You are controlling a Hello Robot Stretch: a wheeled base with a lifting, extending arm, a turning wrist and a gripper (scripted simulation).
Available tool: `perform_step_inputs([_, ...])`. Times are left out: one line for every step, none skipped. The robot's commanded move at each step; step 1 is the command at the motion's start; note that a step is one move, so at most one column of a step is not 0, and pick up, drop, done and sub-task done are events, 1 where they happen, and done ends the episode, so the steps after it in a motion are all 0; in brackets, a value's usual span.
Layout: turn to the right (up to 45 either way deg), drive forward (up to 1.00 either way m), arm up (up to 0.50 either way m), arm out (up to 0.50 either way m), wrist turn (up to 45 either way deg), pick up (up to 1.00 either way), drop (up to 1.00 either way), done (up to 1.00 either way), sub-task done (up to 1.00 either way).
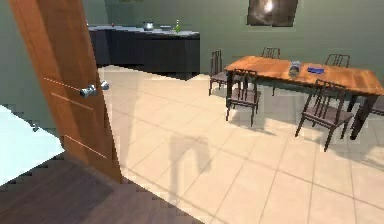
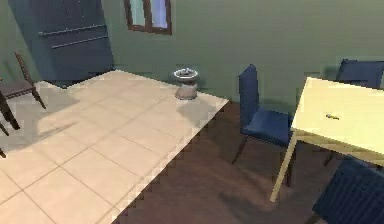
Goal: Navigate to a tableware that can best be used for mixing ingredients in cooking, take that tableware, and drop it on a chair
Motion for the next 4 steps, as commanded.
perform_step_inputs([0.0, 1.00, 0.00, 0.00, 0.0, 0.00, 0.00, 0.00, 0.00])
perform_step_inputs([-6.0, 0.00, 0.00, 0.00, 0.0, 0.00, 0.00, 0.00, 0.00])
perform_step_inputs([0.0, 0.30, 0.00, 0.00, 0.0, 0.00, 0.00, 0.00, 0.00])
perform_step_inputs([-21.0, 0.00, 0.00, 0.00, 0.0, 0.00, 0.00, 0.00, 0.00])
